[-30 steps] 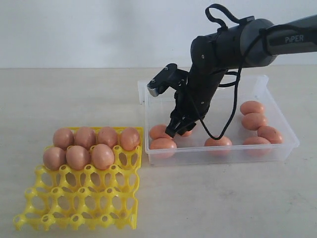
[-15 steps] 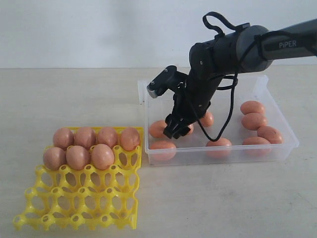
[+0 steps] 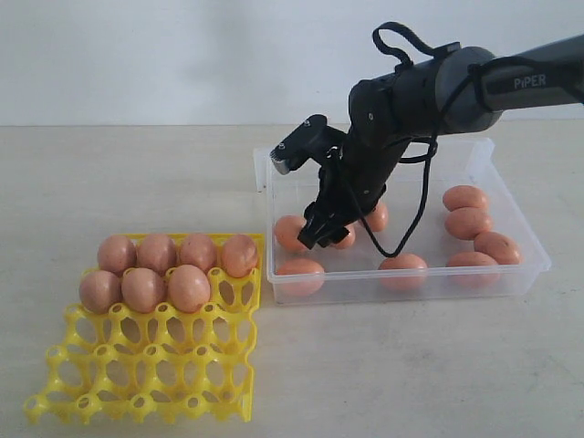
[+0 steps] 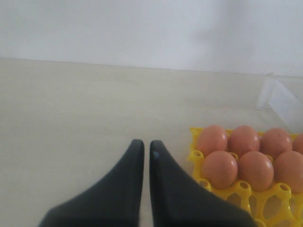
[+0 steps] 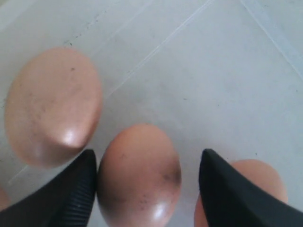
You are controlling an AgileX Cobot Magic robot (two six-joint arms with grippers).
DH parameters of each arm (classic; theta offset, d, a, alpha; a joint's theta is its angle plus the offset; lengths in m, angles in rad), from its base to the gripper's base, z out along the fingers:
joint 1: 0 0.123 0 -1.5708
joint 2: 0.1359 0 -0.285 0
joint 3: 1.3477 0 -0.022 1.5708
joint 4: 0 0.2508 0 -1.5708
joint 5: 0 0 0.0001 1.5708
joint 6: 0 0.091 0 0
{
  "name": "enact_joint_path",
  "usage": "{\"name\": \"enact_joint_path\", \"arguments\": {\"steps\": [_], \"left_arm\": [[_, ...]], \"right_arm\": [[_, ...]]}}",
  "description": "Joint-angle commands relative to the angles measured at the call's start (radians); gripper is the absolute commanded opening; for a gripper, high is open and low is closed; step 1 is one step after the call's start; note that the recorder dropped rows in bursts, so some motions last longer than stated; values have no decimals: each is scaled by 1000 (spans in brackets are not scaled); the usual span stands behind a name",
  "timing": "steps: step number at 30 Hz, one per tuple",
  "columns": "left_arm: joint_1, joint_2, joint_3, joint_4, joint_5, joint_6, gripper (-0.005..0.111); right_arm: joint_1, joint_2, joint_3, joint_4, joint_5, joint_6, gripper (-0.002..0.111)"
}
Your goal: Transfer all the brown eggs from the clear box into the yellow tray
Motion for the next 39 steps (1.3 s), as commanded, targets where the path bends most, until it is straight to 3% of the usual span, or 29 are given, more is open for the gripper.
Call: {"name": "enact_joint_path", "arguments": {"steps": [1,7,9,12,13,21,24,28,33,39], "left_arm": [[-6,-4,4,5,-7,0,4],[-6,-4,4,5,-7,0,4],[-6,-4,4,5,-7,0,4],[-6,-4,4,5,-7,0,4],[-6,-4,4,5,-7,0,4],[-6,-4,4,5,-7,0,4],[-6,-4,4,5,-7,0,4],[-6,-4,4,5,-7,0,4],[-6,-4,4,5,-7,0,4],[-6,-4,4,5,-7,0,4]], "right_arm": [[-1,-4,4,-10,13,28,39],[-1,-4,4,-10,20,28,36],[-1,-4,4,-10,21,34,28],[-1,-8,4,-10,21,89,3],[-1,-13,4,-10,21,107,0],[-1,-117,15,-7,-29,289,0],[1,-194,77,-4,-180,364,0],[37,-322,259,-4,-551,401,0],[157,-428,517,-4,-1012,357,0],[329,-433,653,5,-1127,368,0]]}}
